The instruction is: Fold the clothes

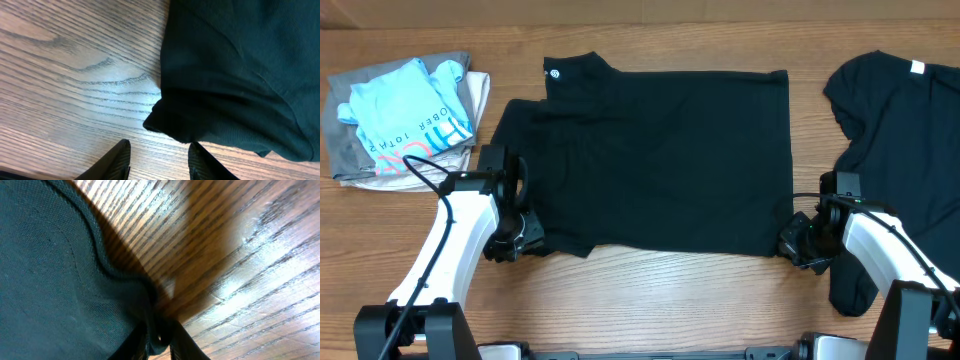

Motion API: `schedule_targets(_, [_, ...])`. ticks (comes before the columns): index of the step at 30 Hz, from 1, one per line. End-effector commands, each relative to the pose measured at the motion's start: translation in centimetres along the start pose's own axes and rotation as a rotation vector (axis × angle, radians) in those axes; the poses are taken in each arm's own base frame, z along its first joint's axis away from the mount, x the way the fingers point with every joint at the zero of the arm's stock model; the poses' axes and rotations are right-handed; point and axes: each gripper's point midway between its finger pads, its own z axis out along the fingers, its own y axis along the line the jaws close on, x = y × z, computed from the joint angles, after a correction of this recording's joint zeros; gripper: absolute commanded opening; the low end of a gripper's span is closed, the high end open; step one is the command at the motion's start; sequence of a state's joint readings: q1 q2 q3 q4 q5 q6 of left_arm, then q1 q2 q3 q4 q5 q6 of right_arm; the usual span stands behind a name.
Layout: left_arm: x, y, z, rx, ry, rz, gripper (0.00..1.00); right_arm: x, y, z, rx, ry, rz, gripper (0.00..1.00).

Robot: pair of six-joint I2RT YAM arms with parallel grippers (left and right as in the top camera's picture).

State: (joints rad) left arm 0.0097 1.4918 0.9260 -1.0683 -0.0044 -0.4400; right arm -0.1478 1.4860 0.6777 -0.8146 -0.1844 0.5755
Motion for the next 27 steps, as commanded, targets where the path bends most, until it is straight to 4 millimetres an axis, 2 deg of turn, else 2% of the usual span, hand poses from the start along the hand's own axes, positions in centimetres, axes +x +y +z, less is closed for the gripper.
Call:
schedule_targets(1, [0.4, 0.1, 0.4, -0.009, 0.017, 0.040, 0.42, 0.1, -0.2, 0.2, 0.009, 0.000, -0.009, 0.18])
schedule_targets(11, [-0.4, 0.3, 0.5, -0.024, -0.021, 0.035, 0.43, 0.1, -0.2, 0.2, 0.008, -0.001, -0.010, 0.18])
schedule_targets(16, [-0.2, 0.4, 2.5, -0.019, -0.035, 0.036, 0.49, 0.1, -0.2, 0.2, 0.009, 0.000, -0.009, 0.18])
schedule_targets(24, [-0.4, 0.2, 4.3, 0.006, -0.073, 0.035, 0.52, 0.0, -0.1, 0.2, 0.006, -0.003, -0.010, 0.18])
schedule_targets(26, [-0.5, 0.1, 4.5, 0.013, -0.083, 0.035, 0.48, 0.0, -0.1, 0.2, 0.006, -0.003, -0.010, 0.19])
schedule_targets(27, [-0.6, 0.0, 4.5, 0.016, -0.087, 0.035, 0.38, 0.0, -0.1, 0.2, 0.006, -0.003, -0.010, 0.19])
